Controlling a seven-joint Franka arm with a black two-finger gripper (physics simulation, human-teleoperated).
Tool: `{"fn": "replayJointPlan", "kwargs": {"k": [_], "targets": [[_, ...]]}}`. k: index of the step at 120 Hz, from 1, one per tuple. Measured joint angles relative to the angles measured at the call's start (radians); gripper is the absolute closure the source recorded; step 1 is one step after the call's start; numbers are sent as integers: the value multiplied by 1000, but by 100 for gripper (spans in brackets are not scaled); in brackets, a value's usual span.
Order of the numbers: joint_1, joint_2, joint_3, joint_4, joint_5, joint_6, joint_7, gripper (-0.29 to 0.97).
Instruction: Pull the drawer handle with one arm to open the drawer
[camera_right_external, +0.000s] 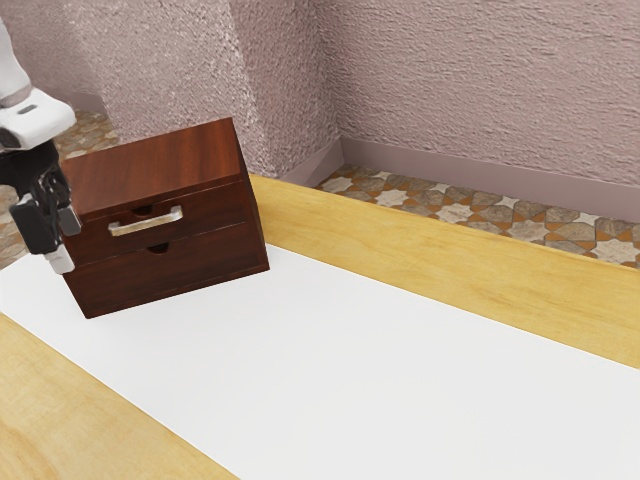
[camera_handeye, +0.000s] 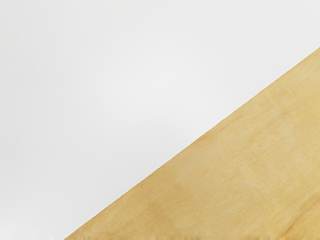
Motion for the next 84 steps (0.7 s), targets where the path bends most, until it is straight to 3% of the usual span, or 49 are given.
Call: {"fn": "replayJointPlan", "kwargs": {"k": [26, 51, 84], "targets": [[3, 27, 13, -93, 139, 250, 71, 0], [69, 150, 22, -74, 68, 437, 147, 7], [133, 289, 24, 36, 18, 523, 234, 27]]}}
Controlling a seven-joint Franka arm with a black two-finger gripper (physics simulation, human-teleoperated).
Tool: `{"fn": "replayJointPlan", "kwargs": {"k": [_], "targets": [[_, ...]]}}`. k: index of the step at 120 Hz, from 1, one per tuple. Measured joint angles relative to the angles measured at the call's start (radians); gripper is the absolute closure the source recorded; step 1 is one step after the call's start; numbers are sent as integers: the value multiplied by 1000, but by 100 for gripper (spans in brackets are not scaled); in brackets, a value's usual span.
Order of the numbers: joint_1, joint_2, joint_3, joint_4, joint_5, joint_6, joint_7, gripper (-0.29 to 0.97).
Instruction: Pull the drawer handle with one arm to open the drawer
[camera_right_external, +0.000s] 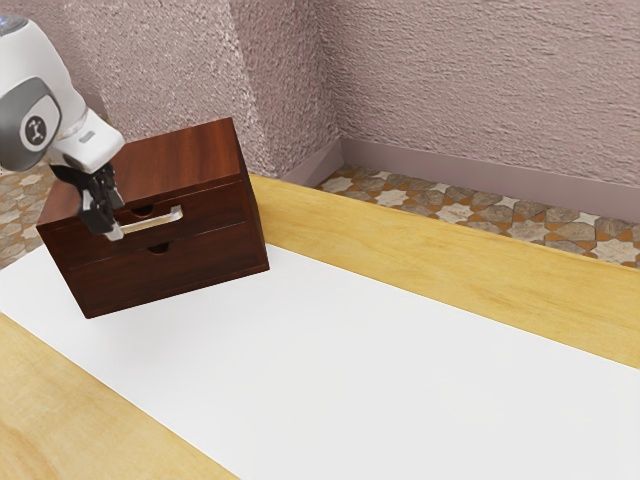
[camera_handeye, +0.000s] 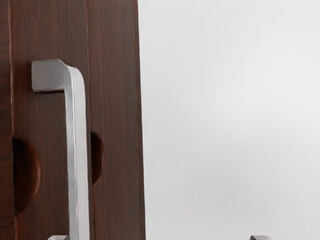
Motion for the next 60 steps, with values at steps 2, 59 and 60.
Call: {"fn": "replayJointPlan", "kwargs": {"k": [2, 59, 60], "targets": [[2, 9, 0, 8, -1, 2, 4, 28], [45, 136, 1, 93, -50, 28, 92, 52], [46, 137, 1, 94, -52, 28, 93, 53]]}}
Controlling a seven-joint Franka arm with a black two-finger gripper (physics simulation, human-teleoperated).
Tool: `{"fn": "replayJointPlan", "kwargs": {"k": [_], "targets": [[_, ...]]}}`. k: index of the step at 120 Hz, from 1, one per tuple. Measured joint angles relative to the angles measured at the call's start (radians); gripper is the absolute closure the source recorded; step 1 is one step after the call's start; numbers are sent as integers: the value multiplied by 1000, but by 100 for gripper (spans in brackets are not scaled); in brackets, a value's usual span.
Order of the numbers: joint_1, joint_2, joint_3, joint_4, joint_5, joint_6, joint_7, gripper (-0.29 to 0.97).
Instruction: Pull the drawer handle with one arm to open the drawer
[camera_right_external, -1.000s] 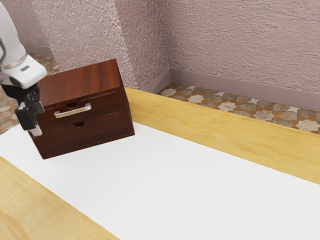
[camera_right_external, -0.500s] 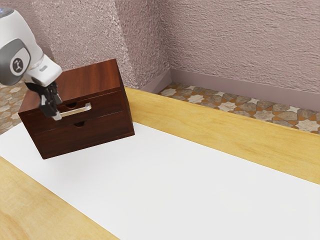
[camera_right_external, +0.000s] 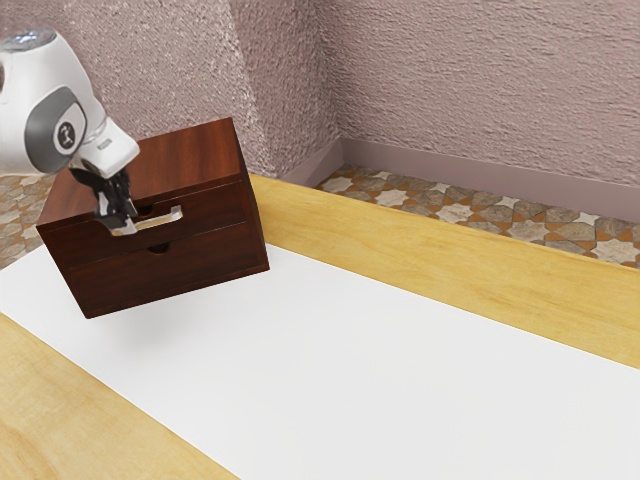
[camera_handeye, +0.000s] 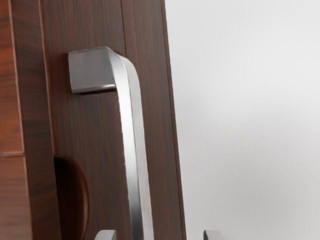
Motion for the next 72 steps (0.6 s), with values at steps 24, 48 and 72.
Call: {"fn": "replayJointPlan", "kwargs": {"k": [24, 48, 72], "targets": [[1, 32, -2, 2, -36, 3, 27, 54], [-35, -9, -2, -68, -50, 15, 45, 67], [-61, -183, -3, -239, -22, 34, 57, 71]]}}
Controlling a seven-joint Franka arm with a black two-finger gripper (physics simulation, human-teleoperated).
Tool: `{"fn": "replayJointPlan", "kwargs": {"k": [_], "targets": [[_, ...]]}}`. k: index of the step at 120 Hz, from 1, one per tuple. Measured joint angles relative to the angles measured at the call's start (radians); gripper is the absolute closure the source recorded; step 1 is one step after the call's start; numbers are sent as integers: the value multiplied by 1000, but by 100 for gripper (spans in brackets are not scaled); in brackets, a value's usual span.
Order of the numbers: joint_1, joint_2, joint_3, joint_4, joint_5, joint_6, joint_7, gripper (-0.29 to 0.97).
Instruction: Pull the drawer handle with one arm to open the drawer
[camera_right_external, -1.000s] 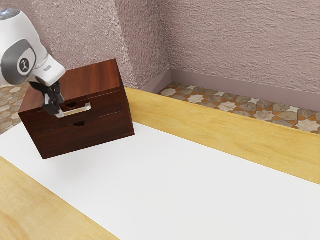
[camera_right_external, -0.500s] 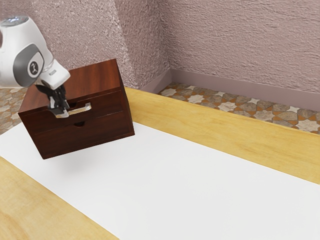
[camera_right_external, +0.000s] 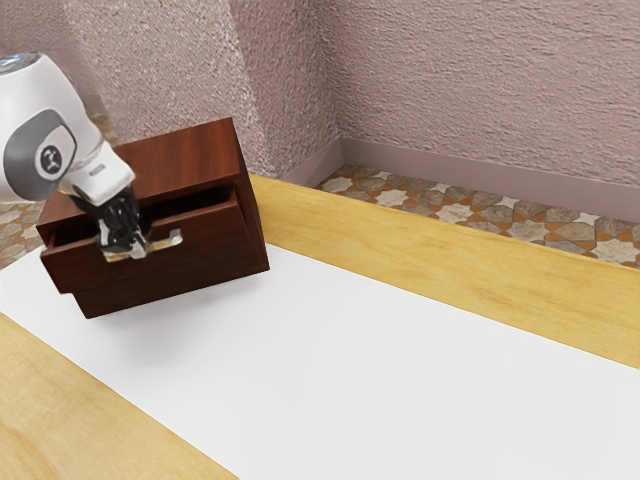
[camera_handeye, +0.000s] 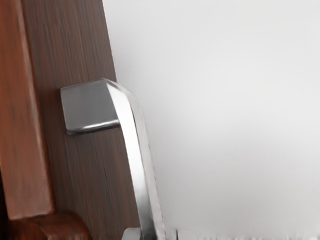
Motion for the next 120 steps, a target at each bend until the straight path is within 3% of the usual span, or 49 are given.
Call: {"fn": "replayJointPlan", "kwargs": {"k": [24, 35, 78, 97, 120], "targets": [[-7, -58, -7, -96, 16, 12, 7, 74], [-17, -89, -7, -125, 19, 12, 11, 69], [-88, -257, -23, -292, 72, 24, 15, 80], [-86, -317, -64, -333, 142, 22, 1, 76], [-76, -319, -67, -338, 166, 18, -13, 70]]}}
